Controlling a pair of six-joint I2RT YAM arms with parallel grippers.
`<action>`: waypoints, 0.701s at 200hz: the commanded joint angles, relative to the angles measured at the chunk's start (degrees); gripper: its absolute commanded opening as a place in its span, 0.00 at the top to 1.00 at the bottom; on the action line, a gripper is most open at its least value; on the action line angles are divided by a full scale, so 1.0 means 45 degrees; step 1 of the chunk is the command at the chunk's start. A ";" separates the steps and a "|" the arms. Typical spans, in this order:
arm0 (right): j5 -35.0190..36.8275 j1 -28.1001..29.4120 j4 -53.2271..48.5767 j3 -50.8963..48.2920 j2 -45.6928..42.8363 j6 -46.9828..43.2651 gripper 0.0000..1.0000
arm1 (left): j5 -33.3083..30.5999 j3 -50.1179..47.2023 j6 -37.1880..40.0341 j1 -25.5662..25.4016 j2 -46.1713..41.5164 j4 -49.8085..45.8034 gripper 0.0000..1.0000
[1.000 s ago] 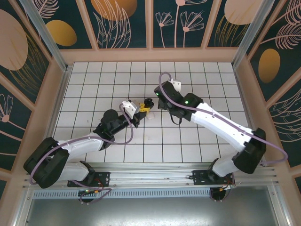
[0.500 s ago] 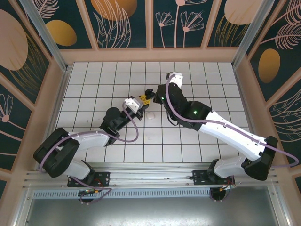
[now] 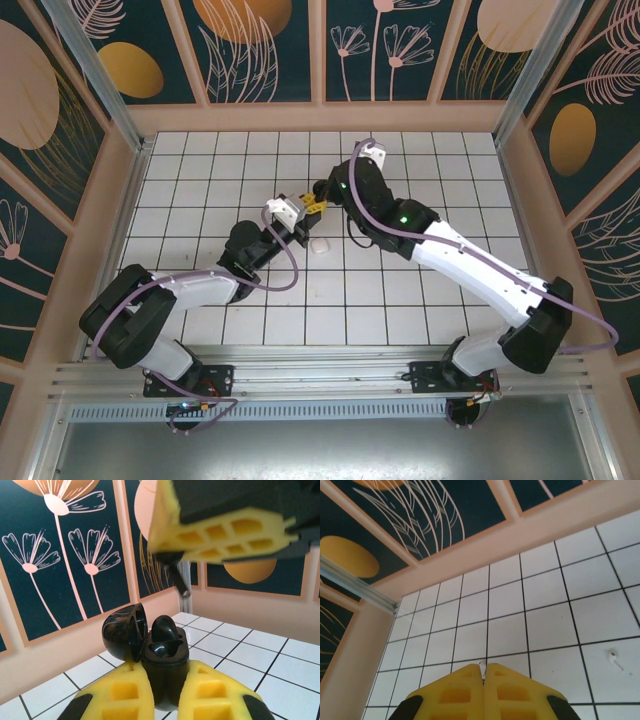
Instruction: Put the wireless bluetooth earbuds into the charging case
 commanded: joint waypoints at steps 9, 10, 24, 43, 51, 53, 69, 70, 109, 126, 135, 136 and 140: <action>-0.0897 -0.0157 -0.0719 0.0872 0.0632 0.0460 1.00 | -0.0152 0.0607 -0.0427 -0.0042 -0.0052 -0.1090 1.00; -0.0910 -0.0158 -0.0721 0.0870 0.0634 0.0460 1.00 | -0.0158 0.0614 -0.0435 -0.0034 -0.0042 -0.1120 1.00; -0.0987 -0.0158 -0.0786 0.1037 0.0780 0.0421 1.00 | -0.0274 0.0765 -0.0486 -0.0027 0.0007 -0.1513 1.00; -0.0952 -0.0148 -0.1051 0.1199 0.0945 0.0415 1.00 | -0.0310 0.0808 -0.0503 -0.0045 0.0015 -0.1635 1.00; -0.0935 -0.0133 -0.1122 0.1203 0.0974 0.0431 1.00 | -0.0334 0.0815 -0.0520 -0.0051 0.0025 -0.1675 1.00; -0.0940 -0.0127 -0.1141 0.1201 0.0984 0.0439 1.00 | -0.0333 0.0830 -0.0521 -0.0046 0.0026 -0.1692 1.00; -0.0894 -0.0138 -0.1197 0.1132 0.1018 0.0475 1.00 | -0.0376 0.0858 -0.0539 -0.0035 0.0045 -0.1692 1.00; -0.0899 -0.0138 -0.1195 0.1127 0.1012 0.0478 1.00 | -0.0387 0.0857 -0.0540 -0.0030 0.0055 -0.1695 1.00; -0.0626 -0.0100 -0.1192 0.0889 0.1024 0.0409 1.00 | -0.0368 0.0927 -0.0604 -0.0045 0.0039 -0.1741 1.00; -0.0498 -0.0014 -0.1145 0.0793 0.1048 0.0309 1.00 | -0.0368 0.1027 -0.0653 -0.0040 0.0007 -0.1860 1.00; -0.0425 0.0003 -0.1088 0.0715 0.1051 0.0237 1.00 | -0.0337 0.1048 -0.0696 -0.0045 0.0007 -0.1884 1.00; -0.0420 0.0001 -0.1081 0.0704 0.1058 0.0231 1.00 | -0.0338 0.1049 -0.0706 -0.0045 0.0007 -0.1898 1.00; -0.0382 0.0017 -0.1043 0.0661 0.1053 0.0185 1.00 | -0.0311 0.1067 -0.0731 -0.0042 0.0007 -0.1900 1.00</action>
